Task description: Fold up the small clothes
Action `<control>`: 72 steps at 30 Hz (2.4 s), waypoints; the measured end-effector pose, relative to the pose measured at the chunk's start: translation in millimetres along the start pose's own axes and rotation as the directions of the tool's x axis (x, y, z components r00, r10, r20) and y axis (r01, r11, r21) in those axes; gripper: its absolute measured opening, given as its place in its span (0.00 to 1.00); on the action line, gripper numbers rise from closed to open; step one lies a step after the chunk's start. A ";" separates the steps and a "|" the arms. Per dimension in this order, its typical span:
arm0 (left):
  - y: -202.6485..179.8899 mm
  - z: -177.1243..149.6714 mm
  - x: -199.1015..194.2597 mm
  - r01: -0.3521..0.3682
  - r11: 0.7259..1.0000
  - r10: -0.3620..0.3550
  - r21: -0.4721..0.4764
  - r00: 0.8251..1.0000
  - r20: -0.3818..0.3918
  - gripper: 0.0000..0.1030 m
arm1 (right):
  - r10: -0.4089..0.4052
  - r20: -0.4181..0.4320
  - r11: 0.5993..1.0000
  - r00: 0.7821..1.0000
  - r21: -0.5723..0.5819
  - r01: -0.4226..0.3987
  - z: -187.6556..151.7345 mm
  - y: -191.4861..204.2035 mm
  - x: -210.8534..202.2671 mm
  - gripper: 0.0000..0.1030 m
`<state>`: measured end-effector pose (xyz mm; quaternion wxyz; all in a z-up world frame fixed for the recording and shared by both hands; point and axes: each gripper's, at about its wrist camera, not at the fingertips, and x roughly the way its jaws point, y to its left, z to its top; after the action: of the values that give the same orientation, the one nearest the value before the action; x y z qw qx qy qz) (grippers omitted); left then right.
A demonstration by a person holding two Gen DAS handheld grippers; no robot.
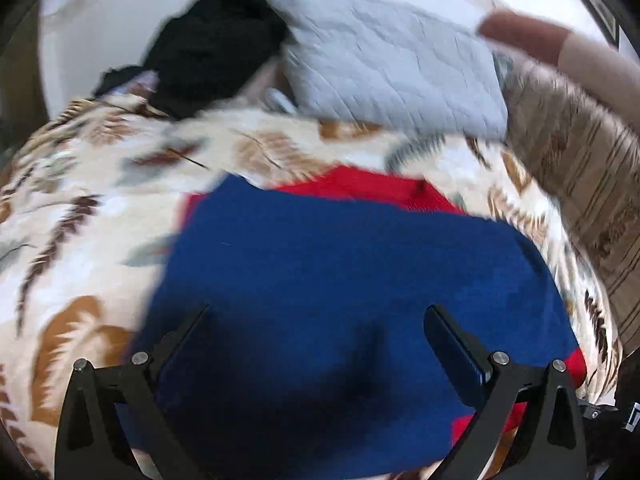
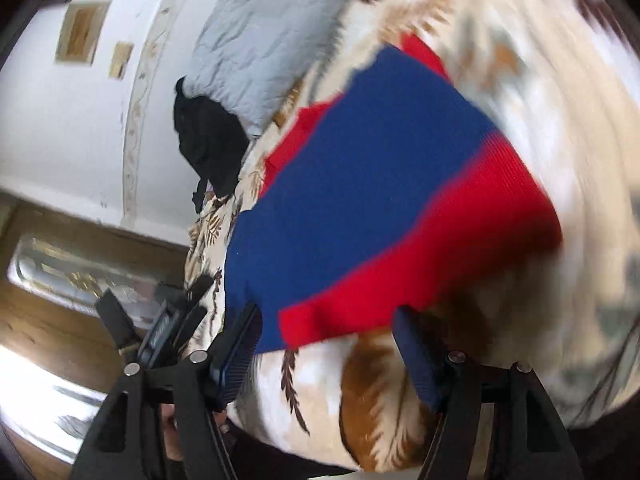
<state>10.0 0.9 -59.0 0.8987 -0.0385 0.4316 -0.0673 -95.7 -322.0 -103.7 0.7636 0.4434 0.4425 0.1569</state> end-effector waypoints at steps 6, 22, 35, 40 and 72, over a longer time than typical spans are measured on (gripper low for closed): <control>-13.0 -2.7 36.6 -0.091 0.995 0.095 0.045 0.989 -0.109 0.99 | -0.003 0.035 0.998 0.999 0.070 0.000 14.5 -8.7 -4.9 0.69; -4.4 -2.4 22.5 -0.075 0.997 0.077 0.025 0.993 -0.091 0.99 | -0.068 0.131 0.993 0.989 0.104 0.055 36.3 2.6 6.6 0.70; -10.1 -5.0 0.6 -0.085 0.995 0.084 0.043 0.996 0.032 1.00 | -0.183 0.164 0.979 0.969 -0.063 0.195 53.4 19.9 17.2 0.36; -13.7 -16.6 34.3 -0.069 0.989 0.081 0.128 0.993 -0.089 1.00 | -0.186 0.160 0.980 0.969 -0.047 0.195 58.1 18.0 25.4 0.56; 217.8 -15.3 -60.3 0.253 0.853 -0.209 -0.456 0.967 0.145 1.00 | -0.297 0.090 0.563 0.951 -0.788 0.251 -71.2 237.4 218.0 0.15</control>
<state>-20.2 225.2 -49.8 0.8663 -0.3101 0.3861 -0.0660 4.4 -13.6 -42.3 0.8830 -0.0176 0.4103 0.2272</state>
